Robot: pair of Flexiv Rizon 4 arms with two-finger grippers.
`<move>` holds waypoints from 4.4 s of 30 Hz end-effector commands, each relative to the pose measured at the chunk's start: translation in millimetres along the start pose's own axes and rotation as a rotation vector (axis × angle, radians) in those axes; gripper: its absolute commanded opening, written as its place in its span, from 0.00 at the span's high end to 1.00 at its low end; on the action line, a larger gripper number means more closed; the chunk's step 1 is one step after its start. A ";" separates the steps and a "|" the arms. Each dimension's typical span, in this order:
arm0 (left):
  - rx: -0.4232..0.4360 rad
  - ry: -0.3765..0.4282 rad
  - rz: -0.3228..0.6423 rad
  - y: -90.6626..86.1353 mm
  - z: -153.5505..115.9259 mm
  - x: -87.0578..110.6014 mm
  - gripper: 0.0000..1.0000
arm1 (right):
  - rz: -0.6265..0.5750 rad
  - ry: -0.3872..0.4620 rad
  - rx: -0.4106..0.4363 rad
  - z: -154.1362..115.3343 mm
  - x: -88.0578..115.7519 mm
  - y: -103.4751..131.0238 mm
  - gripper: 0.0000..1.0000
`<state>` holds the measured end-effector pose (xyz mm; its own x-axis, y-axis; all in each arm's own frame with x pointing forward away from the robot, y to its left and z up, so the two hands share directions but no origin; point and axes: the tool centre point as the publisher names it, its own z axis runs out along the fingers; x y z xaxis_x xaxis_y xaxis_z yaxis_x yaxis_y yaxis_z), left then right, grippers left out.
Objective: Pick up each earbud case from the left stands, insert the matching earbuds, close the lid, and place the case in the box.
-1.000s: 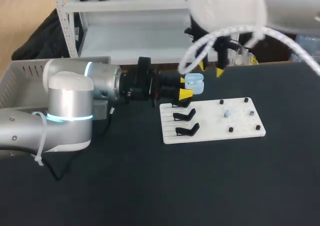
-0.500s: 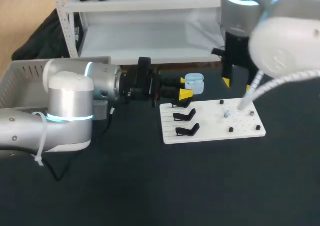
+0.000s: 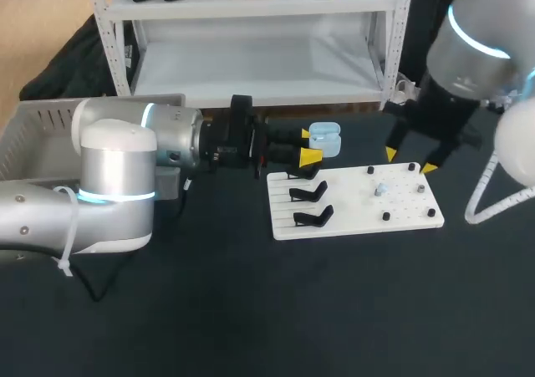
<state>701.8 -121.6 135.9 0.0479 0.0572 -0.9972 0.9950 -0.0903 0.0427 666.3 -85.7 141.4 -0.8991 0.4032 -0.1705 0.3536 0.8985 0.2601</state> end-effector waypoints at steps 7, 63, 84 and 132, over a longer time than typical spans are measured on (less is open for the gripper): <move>-0.014 -0.028 0.003 -25.4 -25.4 11.3 1.00 | -0.016 -0.013 -0.084 15.8 -7.2 7.5 0.44; 0.038 -0.014 0.034 -37.5 -42.8 14.9 1.00 | -0.065 -0.043 -0.012 117.1 -24.6 3.8 0.59; 0.038 -0.014 0.034 -37.5 -42.8 14.9 1.00 | -0.045 -0.031 -0.015 124.0 -27.7 0.0 0.70; 0.038 -0.014 0.034 -37.5 -42.8 14.9 1.00 | 0.009 -0.006 0.062 30.5 -25.9 5.7 1.00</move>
<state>668.4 -75.1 123.3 0.0789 0.0427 -0.9960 0.9890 -0.1286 0.0728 706.9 -87.3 86.3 -0.8886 0.4166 -0.1919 0.3744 0.9005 0.2211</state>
